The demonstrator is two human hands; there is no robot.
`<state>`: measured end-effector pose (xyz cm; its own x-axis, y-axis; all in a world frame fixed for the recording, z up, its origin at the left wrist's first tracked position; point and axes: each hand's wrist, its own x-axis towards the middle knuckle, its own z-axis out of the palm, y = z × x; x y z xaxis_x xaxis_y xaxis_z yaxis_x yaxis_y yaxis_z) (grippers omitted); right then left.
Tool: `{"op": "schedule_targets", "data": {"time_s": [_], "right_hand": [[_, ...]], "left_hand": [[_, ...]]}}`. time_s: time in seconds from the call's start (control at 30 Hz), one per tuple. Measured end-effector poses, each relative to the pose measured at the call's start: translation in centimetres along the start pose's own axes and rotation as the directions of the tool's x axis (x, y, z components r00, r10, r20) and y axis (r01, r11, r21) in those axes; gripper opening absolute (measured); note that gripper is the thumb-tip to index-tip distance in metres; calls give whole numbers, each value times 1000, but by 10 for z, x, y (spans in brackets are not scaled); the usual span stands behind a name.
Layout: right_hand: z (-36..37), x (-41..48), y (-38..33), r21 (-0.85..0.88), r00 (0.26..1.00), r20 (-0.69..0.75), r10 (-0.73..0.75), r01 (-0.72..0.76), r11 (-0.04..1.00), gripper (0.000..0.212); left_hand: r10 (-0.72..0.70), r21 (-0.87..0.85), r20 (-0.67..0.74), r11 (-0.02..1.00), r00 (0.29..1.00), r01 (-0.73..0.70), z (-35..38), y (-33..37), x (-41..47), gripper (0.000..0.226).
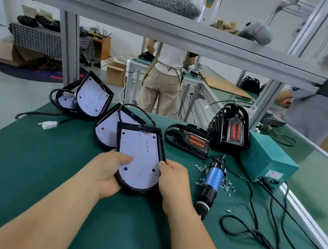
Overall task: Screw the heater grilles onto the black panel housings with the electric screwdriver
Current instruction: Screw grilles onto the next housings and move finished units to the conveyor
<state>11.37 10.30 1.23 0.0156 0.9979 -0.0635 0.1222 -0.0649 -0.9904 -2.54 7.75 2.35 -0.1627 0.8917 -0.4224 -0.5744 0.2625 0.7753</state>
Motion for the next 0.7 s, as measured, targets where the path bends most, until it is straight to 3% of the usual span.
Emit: {"op": "schedule_targets", "data": {"time_s": [0.17, 0.27, 0.37, 0.5, 0.7], "right_hand": [[-16, 10, -11, -428, 997, 55, -48, 67, 901, 42], [-19, 26, -23, -374, 994, -20, -106, 91, 923, 16], [-21, 63, -33, -245, 997, -68, -47, 29, 969, 14], [-23, 112, -51, -315, 998, -60, 27, -45, 948, 30], [-2, 151, -58, -451, 987, 1, 161, -143, 881, 26]], "left_hand": [[50, 143, -5, 989, 999, -49, 1, -4, 5, 45], [37, 165, -8, 986, 999, -35, 0, -2, 8, 46], [30, 159, 8, 987, 1000, -31, -2, -2, 8, 46], [17, 176, 35, 984, 999, -23, -5, -3, 7, 44], [-11, 94, 44, 996, 999, 7, -4, -3, 5, 29]]}}
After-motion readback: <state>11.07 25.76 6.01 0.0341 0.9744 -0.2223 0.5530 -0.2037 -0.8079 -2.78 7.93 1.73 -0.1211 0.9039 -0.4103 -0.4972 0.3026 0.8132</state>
